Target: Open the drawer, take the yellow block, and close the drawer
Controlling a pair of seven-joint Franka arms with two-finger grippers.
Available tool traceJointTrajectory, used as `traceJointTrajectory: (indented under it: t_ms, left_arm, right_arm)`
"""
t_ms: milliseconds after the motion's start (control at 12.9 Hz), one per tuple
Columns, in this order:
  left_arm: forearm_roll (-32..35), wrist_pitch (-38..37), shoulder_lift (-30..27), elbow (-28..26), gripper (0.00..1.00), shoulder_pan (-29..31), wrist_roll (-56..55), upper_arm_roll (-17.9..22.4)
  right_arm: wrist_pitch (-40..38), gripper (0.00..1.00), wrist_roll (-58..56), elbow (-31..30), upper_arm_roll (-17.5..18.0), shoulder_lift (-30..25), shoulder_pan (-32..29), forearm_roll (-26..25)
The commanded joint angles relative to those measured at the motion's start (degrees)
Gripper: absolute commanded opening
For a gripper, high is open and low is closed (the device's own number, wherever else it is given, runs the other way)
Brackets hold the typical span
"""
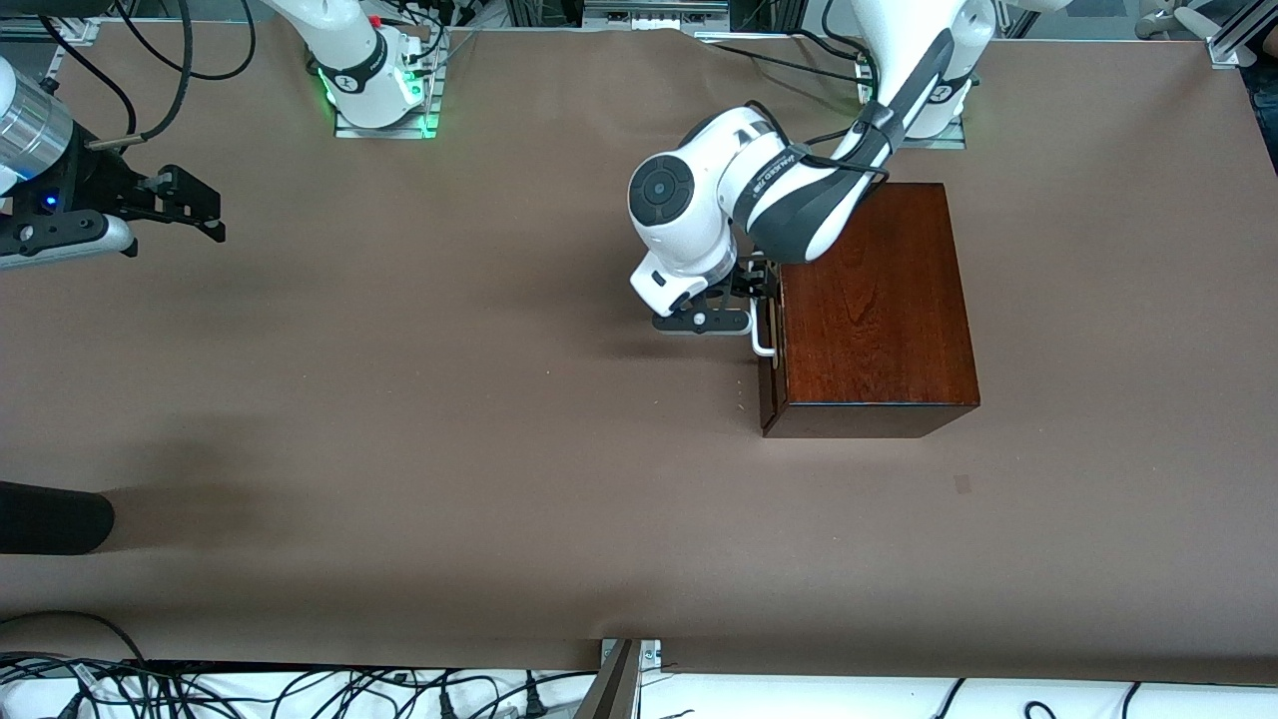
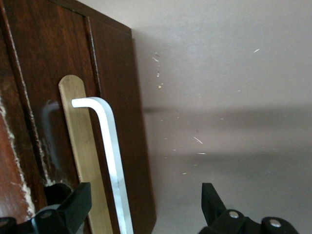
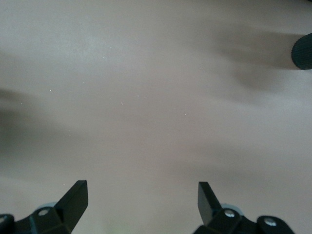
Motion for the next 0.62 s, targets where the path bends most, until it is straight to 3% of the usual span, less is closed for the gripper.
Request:
traceJointTrajectory:
  t_ms: [0,542]
  left_arm:
    - [2.03,-0.26,-0.62,-1.44,1.00,-0.29,-3.13,-0.29]
    - [5.11,-0.17,2.72,-1.44,1.00,-0.82,-4.72,-0.29]
  right_arm:
    - [-0.87,1.00,-0.26,0.79,-0.07,0.03,-0.10,0.91]
    - [-0.87,1.00,-0.26,0.79,0.01,0.03,-0.10,0.91]
